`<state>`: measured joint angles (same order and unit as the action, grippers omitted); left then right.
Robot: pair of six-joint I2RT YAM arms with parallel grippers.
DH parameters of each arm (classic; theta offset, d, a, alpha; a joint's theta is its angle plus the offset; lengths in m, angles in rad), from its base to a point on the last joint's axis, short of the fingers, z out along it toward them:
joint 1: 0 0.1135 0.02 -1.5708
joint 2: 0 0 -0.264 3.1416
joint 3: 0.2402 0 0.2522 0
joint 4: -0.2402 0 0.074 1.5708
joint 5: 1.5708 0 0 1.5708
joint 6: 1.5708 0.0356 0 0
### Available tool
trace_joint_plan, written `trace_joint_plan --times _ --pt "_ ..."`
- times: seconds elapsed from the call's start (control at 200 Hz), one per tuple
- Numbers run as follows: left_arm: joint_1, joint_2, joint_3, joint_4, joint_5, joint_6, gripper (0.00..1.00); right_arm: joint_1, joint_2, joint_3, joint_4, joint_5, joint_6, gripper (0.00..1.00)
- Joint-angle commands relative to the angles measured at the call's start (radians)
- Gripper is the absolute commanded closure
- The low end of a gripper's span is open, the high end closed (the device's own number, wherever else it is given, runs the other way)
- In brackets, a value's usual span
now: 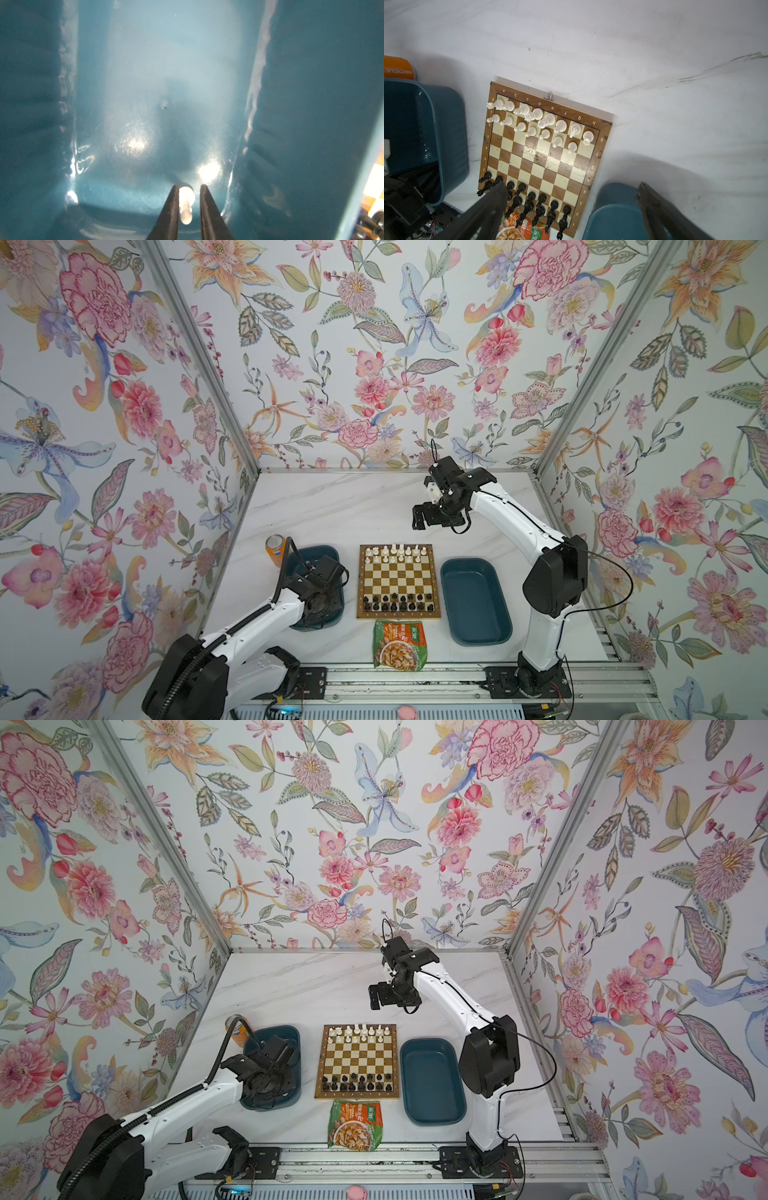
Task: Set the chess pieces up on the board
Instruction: 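Lower the left gripper onto the white pawn in the tray and close it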
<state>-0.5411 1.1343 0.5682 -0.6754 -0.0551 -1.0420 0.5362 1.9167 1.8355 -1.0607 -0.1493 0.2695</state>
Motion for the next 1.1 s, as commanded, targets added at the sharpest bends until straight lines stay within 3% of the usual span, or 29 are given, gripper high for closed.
trace_joint_plan --times 0.0,0.455,0.736,1.091 --pt "0.012 0.016 0.022 -0.045 0.017 0.029 0.78 -0.008 -0.047 -0.017 0.004 -0.008 0.007 0.01" --pt "0.013 0.033 0.016 -0.067 0.038 0.046 0.78 -0.026 -0.074 -0.082 0.038 -0.024 0.017 0.01" --pt "0.013 0.051 0.034 -0.068 0.026 0.051 0.91 -0.035 -0.087 -0.103 0.048 -0.027 0.022 0.01" --pt "0.030 0.067 0.122 -0.118 -0.014 0.084 0.92 -0.038 -0.092 -0.108 0.051 -0.032 0.021 0.01"
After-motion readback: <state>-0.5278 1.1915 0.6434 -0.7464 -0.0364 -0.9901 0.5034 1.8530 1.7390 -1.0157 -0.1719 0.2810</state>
